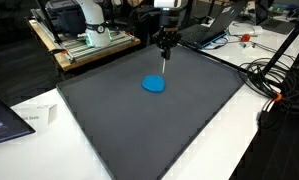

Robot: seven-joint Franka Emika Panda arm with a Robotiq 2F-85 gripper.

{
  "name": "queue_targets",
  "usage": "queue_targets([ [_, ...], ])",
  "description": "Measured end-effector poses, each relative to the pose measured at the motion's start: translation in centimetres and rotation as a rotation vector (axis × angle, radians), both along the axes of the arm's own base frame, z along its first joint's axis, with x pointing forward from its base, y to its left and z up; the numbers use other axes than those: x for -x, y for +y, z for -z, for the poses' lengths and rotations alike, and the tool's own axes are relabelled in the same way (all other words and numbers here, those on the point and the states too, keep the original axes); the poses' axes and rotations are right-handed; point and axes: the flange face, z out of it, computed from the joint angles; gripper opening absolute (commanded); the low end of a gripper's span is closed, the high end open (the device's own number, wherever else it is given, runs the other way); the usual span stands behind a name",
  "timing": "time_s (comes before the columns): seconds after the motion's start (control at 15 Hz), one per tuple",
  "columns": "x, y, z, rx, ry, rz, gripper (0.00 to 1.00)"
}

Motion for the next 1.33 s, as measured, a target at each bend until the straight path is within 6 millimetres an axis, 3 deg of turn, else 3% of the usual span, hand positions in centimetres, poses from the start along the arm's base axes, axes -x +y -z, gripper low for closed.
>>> queue_targets([
  [0.73, -1.9, 5.8, -2.0, 0.123, 0.010, -0.050, 0.03],
  [1.0, -3.0, 8.4, -0.9, 0.222, 0.023, -0.070, 0.03],
  [1.33, -4.3, 12.0, 1.9, 0.326, 0.059, -0.102, 0.03],
])
